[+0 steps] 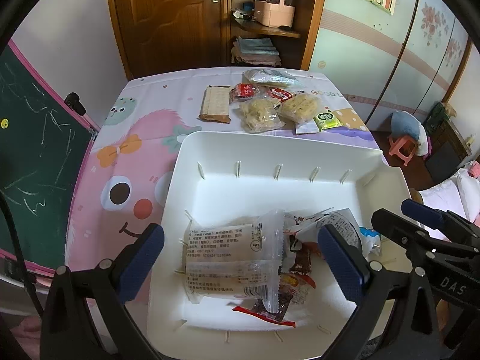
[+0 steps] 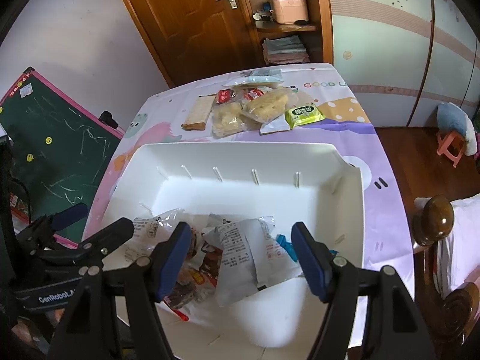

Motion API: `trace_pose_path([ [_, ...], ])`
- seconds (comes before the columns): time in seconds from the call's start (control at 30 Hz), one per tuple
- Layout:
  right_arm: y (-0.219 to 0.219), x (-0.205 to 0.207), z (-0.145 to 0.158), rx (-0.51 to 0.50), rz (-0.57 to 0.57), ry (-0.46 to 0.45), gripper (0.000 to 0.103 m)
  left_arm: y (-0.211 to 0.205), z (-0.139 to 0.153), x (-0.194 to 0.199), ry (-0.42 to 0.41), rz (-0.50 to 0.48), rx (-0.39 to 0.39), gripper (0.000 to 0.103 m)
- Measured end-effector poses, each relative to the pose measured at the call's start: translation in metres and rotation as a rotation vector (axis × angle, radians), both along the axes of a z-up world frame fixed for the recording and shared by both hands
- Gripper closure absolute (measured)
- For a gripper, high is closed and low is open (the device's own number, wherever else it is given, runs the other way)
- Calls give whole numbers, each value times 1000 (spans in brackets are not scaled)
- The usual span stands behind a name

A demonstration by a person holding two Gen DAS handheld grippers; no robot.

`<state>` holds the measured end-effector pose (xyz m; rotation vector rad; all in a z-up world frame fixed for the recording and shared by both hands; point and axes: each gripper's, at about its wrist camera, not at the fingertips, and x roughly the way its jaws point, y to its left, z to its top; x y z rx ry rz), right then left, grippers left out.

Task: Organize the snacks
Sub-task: 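Lift both open grippers from the tray back toward the snack pile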

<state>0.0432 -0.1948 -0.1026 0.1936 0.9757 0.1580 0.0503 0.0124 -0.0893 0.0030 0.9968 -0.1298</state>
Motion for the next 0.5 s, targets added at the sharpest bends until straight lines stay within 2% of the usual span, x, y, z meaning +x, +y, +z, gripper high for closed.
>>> trace_pose_path([
  [0.3,2,2,3,-43,0,-22,33,3,0,2,-5,11,15,2],
  [0.4,1,3,3,-47,-6,-26,33,4,1,4,-4,30,26,10],
  [0.5,-1,4,6,-62,-18,-36,33,8,3,10,21,35,5,12],
])
